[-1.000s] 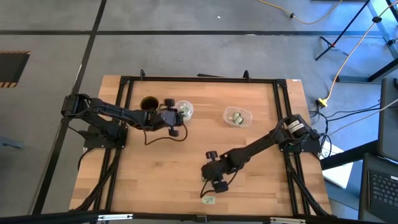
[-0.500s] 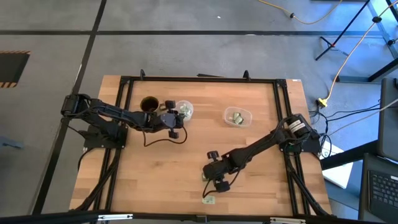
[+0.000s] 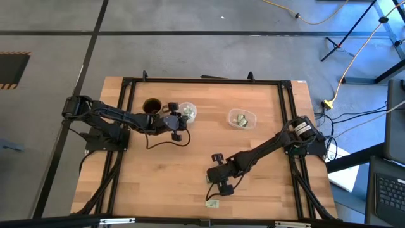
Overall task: Pick and place items into bin
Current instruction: Put the green stevia packet into the left transparent bin
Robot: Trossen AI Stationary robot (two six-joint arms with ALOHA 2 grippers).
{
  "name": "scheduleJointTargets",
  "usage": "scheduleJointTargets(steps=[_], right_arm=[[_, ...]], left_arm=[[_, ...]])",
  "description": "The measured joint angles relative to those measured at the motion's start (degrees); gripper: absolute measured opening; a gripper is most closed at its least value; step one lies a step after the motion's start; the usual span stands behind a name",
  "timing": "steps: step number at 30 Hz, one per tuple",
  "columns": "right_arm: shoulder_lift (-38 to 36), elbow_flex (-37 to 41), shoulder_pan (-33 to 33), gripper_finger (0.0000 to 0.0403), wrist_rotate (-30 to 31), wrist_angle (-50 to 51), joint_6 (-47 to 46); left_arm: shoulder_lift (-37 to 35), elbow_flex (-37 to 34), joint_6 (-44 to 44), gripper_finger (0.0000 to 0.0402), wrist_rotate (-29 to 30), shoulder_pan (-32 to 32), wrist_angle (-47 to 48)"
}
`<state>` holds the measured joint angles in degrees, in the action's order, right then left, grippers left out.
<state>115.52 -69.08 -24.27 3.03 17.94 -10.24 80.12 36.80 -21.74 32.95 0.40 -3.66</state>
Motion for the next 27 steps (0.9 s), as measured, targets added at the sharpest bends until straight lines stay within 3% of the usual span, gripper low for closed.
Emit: scheduleJointTargets(steps=[8, 16, 27], right_arm=[[-1.9, -1.1, 0.2, 0.0003, -0.1, 2.6, -0.2], [-10.3, -1.9, 2.8, 0.0002, 0.5, 6.9, -0.2], [-24.6, -1.7, 8.0, 0.0001, 12.1, 26.7, -6.0]], left_arm=[[0.0, 0.0, -1.1, 0.0048, 0.2, -0.5, -3.0], [0.0, 0.0, -4.6, 0.0048, 1.1, -2.0, -6.9], [0.0, 0.0, -4.5, 0.0048, 4.0, -2.4, -6.4]])
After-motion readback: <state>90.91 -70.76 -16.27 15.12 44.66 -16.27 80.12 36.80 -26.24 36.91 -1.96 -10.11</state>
